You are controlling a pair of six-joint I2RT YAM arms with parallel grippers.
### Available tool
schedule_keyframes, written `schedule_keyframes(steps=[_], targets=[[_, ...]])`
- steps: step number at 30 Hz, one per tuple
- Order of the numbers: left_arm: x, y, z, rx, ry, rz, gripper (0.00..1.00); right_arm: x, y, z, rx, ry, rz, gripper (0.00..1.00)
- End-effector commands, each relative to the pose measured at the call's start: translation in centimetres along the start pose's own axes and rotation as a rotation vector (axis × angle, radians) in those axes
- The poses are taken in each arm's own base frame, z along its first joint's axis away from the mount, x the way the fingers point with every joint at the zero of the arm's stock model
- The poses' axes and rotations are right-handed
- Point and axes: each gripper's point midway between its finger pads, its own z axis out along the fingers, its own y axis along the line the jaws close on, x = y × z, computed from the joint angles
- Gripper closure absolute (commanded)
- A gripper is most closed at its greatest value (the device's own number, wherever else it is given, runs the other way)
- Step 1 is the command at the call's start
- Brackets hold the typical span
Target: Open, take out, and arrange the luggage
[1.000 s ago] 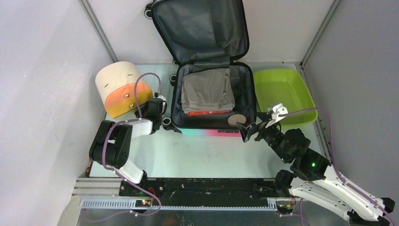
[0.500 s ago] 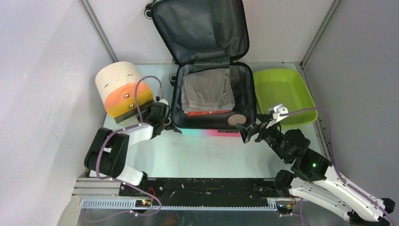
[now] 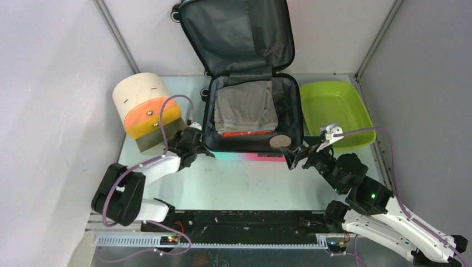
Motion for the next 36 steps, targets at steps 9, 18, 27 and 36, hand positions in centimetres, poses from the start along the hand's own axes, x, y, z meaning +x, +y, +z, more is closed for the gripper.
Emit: schedule_keyframes(steps=[9,18,27,36], targets=[[-5.1,3.4,-6.6,0.074,-0.212,-0.136,0.0,-0.6,-0.4,0.6,0.083,0.055,0.116,0.02],[-12.2,8.0,-16.4,0.333,-0.502,-0.33,0.0,2.2,-2.5,3.4,0.156,0.187,0.081,0.05],[-10.9,7.7,-16.8,0.39,-0.509,-0.738,0.0,5.7,-5.2,8.6,0.19,0.374,0.006,0.12],[-8.4,4.3,-15.7,0.445,-0.523,-0.569,0.0,11.2,-6.1,14.0,0.198,0.583,0.021,0.15]])
